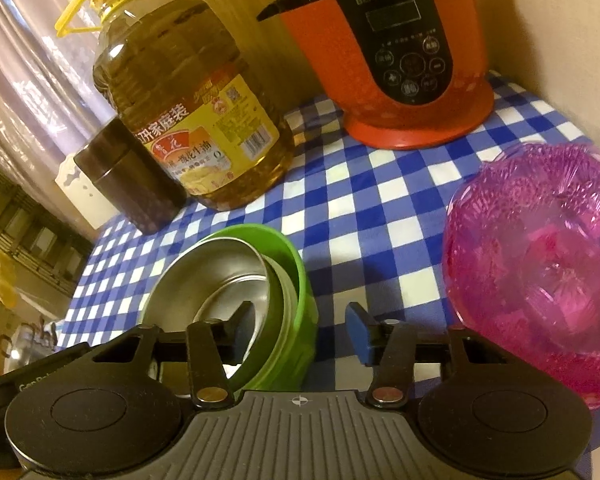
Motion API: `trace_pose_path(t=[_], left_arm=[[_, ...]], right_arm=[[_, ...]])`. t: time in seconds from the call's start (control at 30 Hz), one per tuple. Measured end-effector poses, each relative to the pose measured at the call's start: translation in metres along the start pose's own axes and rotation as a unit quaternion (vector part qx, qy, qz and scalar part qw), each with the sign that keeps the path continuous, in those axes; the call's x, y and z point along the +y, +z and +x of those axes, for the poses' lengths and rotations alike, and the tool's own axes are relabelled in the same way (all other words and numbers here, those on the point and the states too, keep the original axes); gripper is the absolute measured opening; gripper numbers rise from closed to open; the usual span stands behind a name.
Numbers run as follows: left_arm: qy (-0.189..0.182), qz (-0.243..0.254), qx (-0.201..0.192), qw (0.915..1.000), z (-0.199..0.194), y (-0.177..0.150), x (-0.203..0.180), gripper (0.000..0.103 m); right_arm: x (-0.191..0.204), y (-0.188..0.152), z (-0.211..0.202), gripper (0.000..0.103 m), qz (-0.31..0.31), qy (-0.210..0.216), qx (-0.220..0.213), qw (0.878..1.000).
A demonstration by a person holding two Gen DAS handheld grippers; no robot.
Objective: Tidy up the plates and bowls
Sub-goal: 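Open both tools to release the steel bowl, then close both tools on the rim of the green bowl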
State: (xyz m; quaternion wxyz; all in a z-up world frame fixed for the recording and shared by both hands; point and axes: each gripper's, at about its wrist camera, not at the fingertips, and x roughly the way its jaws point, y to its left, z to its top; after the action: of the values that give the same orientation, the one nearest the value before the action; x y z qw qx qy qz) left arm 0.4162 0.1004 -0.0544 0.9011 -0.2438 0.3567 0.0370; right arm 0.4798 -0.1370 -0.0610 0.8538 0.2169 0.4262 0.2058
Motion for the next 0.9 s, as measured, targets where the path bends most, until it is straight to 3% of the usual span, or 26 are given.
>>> trace_pose_path(t=[0.1,0.9], left_arm=[[-0.002,-0.002,0.001,1.0000,0.000,0.000,0.000,0.035],[-0.029,-0.083,0.025,0.9958,0.020,-0.003,0.014,0.035]], right_arm=[[-0.001,-0.001,0.002,0.038,0.004,0.006,0.007,1.000],[-0.015,-0.002,0.019,0.039,0.068,0.027,0.020,0.997]])
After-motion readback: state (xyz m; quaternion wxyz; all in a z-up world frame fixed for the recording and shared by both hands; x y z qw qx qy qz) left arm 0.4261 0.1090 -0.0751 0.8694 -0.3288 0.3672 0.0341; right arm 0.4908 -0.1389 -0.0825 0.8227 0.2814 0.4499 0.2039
